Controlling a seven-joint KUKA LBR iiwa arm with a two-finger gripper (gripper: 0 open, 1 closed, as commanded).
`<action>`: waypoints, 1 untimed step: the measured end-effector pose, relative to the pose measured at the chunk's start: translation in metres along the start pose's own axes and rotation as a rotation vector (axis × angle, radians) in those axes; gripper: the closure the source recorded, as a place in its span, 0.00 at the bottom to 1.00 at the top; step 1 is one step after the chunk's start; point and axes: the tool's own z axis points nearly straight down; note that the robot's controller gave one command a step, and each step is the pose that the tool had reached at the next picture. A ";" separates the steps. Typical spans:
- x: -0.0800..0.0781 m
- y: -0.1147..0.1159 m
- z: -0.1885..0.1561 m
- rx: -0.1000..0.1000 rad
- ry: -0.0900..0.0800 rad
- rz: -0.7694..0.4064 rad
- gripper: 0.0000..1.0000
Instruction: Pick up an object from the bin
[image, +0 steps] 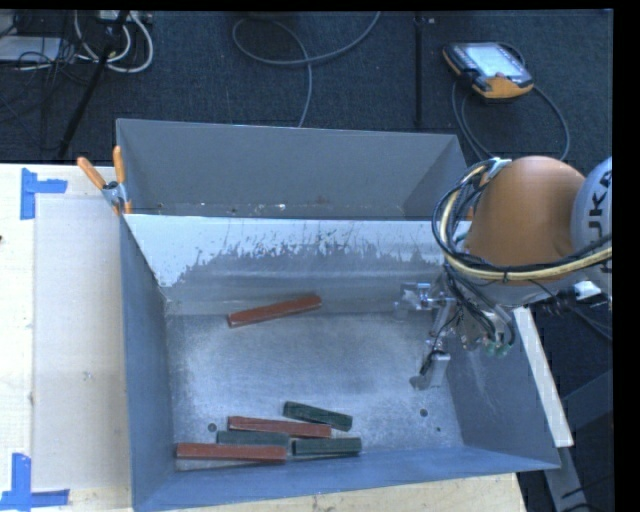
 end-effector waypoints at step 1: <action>0.000 0.000 0.000 0.000 0.000 0.000 0.00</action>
Offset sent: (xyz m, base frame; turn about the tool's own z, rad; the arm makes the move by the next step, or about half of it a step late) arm -0.0215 0.0797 -0.0573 -0.0990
